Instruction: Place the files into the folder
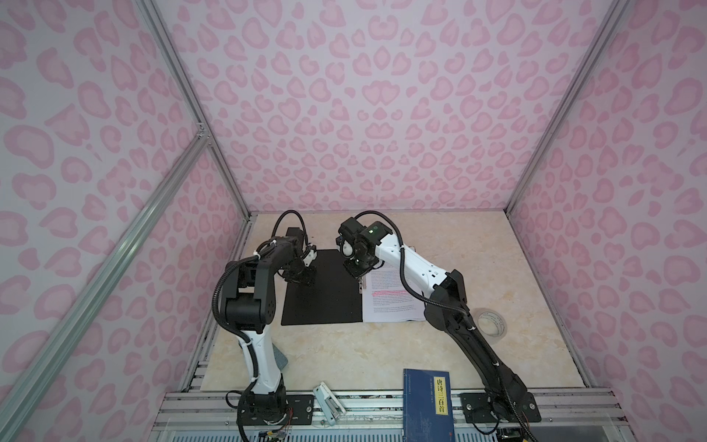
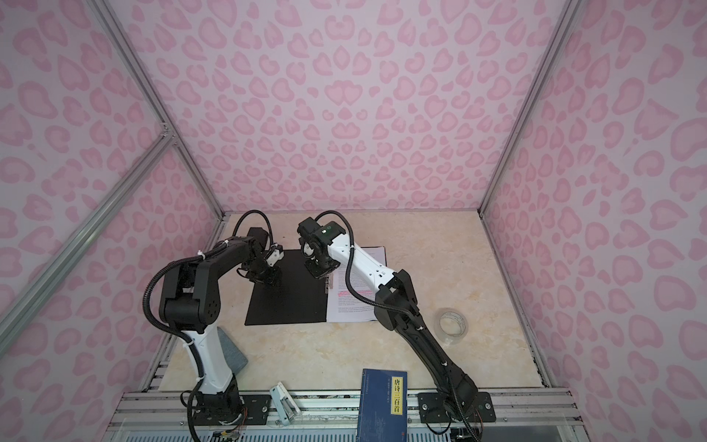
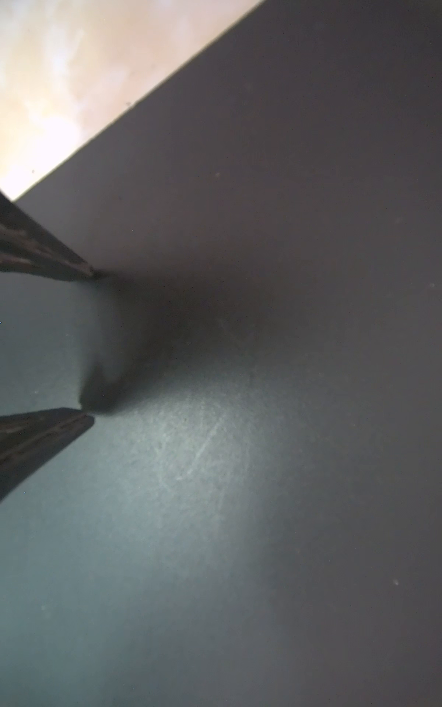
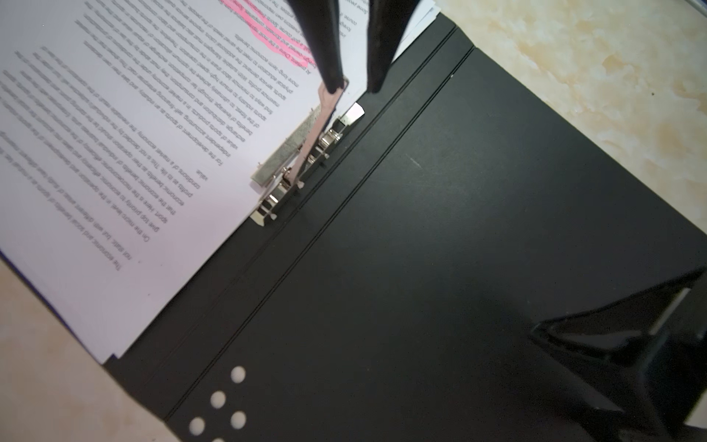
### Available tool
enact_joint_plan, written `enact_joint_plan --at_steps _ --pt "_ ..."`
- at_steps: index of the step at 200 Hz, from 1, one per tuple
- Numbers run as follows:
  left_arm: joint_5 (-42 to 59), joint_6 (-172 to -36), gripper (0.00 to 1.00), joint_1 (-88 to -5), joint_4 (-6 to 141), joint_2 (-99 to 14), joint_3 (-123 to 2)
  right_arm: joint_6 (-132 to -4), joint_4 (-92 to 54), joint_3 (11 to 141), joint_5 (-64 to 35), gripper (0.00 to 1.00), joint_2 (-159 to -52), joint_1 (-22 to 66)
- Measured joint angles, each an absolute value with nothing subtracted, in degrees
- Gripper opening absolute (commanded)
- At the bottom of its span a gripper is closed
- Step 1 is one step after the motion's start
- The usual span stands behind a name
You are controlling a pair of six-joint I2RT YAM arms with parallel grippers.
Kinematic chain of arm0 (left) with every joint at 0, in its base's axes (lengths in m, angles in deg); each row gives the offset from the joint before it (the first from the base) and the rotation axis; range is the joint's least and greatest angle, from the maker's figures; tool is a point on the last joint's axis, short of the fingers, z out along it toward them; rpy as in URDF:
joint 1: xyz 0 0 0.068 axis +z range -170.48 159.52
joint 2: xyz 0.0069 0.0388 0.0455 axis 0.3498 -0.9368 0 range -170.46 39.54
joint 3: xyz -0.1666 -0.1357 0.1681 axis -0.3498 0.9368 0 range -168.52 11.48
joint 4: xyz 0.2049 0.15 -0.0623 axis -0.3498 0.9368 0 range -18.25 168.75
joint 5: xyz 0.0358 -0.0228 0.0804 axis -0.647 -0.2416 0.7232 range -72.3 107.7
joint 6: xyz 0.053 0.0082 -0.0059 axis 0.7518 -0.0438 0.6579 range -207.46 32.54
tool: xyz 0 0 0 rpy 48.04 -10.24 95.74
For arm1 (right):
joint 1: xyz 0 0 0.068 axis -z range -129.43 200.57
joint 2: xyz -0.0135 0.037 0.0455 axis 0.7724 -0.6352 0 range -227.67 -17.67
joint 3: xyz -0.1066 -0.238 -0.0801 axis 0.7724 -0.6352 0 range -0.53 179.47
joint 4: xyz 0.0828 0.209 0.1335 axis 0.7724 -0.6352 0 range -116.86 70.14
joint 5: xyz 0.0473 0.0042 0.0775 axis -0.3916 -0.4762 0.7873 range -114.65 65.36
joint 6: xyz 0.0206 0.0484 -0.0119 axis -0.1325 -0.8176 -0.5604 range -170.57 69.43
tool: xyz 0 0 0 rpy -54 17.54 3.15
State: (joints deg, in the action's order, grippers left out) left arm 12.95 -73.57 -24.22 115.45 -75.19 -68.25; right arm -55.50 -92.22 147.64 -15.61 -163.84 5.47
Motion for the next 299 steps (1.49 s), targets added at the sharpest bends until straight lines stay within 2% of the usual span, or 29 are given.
enact_joint_plan --at_steps 155,299 --pt "12.9 -73.5 0.58 -24.2 115.5 -75.2 -68.3 -54.2 -94.2 147.9 -15.8 0.11 -165.3 5.6" --pt "12.9 -73.5 0.58 -24.2 115.4 -75.2 -68.2 -54.1 -95.8 148.2 -15.4 0.09 -167.2 5.3"
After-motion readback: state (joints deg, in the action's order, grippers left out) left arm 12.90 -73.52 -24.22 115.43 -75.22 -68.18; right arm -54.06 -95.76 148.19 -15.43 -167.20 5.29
